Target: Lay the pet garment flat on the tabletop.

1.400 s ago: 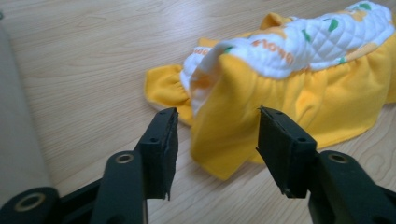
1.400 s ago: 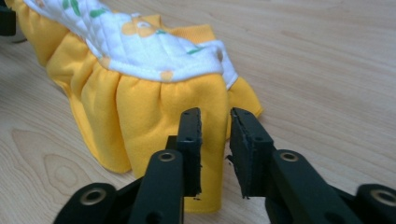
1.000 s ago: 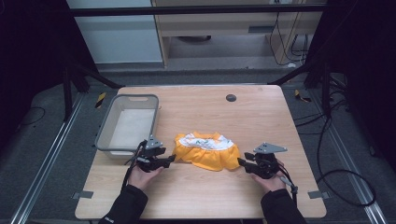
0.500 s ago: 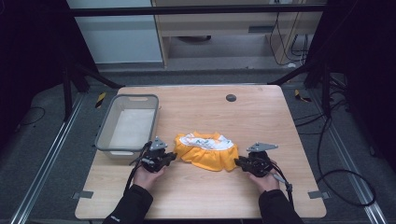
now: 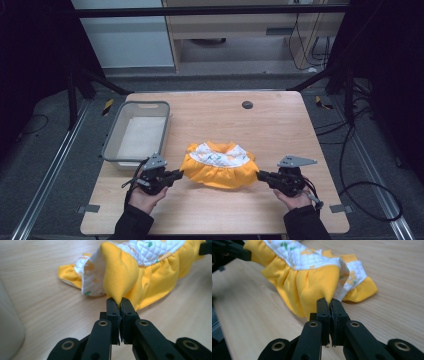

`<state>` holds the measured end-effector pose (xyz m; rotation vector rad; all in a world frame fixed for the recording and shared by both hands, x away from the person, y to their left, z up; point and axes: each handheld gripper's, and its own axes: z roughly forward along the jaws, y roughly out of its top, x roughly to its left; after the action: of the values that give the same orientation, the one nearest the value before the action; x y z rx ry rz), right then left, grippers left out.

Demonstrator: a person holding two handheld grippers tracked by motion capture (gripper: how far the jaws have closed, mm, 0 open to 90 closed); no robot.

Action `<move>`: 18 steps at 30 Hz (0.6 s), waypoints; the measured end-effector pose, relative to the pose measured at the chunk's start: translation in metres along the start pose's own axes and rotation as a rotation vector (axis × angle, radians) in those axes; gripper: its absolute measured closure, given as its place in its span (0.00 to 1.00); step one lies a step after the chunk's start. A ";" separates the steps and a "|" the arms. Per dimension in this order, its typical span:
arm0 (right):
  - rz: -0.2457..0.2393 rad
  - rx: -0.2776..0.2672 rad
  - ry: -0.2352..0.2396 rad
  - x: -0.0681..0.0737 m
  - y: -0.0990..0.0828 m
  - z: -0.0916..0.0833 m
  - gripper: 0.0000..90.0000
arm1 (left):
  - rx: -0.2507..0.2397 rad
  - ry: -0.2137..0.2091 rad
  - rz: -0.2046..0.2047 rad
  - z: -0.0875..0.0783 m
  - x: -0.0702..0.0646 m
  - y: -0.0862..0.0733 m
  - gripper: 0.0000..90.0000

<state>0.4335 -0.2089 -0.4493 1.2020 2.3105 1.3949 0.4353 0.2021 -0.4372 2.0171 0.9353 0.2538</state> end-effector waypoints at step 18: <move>-0.053 0.095 -0.065 0.013 -0.033 0.003 0.80 | 0.039 0.092 0.004 -0.002 -0.014 -0.041 0.52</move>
<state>0.4081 -0.2050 -0.4748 1.1849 2.3692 1.2227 0.4035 0.2073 -0.4656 2.0577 0.9999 0.3349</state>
